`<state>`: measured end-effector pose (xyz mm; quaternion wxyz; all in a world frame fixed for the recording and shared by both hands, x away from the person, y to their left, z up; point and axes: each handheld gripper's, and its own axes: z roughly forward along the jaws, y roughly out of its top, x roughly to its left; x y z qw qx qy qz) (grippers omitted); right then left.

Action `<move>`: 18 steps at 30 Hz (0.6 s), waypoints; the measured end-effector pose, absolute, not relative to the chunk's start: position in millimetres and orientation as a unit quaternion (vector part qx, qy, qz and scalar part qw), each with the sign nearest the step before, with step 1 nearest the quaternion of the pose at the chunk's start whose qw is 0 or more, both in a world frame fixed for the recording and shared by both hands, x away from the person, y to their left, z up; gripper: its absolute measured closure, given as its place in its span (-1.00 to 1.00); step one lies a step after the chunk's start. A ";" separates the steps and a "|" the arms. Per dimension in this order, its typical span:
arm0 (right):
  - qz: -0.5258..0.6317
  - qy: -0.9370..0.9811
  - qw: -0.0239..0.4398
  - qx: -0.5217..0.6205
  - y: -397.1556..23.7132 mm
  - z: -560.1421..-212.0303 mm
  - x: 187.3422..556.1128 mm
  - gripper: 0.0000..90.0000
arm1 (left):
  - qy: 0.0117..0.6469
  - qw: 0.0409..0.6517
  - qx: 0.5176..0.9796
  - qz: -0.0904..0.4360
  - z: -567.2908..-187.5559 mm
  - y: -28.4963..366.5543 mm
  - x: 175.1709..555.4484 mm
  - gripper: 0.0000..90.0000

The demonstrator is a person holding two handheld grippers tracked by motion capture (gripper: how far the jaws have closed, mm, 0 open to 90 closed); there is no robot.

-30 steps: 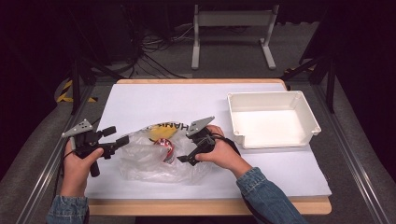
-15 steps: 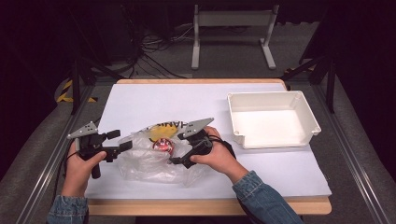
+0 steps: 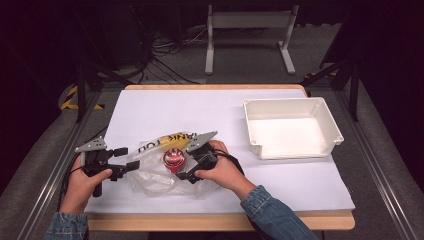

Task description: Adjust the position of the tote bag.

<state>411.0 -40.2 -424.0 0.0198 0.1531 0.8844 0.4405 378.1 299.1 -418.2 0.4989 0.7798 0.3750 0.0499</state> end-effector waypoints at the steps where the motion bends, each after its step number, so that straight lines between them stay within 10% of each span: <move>1: 0.443 0.883 0.019 0.155 -38.3 -424.8 411.6 -0.86 | 0.374 0.500 0.780 0.051 -418.1 298.7 378.0 -0.71; 18: 0.460 0.872 0.020 0.166 -15.0 -438.5 422.2 -0.87 | 0.325 0.552 0.766 0.052 -403.0 284.6 370.5 -0.92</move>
